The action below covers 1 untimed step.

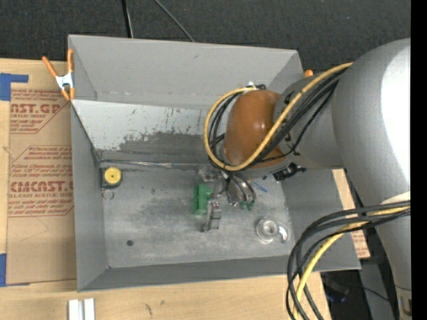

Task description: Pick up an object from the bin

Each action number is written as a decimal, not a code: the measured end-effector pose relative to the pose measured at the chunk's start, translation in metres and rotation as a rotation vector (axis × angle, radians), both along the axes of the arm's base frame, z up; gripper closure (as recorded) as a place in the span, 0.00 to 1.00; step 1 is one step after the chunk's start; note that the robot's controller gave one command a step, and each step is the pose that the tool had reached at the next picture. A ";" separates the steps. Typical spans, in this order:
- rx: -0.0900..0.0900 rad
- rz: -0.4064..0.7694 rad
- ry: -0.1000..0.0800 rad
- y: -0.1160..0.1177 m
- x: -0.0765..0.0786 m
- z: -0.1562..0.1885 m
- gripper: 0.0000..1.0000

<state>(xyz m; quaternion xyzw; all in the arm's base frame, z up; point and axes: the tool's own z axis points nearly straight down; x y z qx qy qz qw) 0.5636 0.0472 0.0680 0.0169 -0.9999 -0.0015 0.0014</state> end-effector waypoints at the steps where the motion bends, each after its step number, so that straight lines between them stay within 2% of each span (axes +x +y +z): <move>1: -0.002 -0.004 -0.005 -0.003 0.002 0.002 1.00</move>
Offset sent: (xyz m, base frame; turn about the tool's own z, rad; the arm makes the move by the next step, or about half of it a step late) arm 0.0000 0.0000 0.0000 0.0000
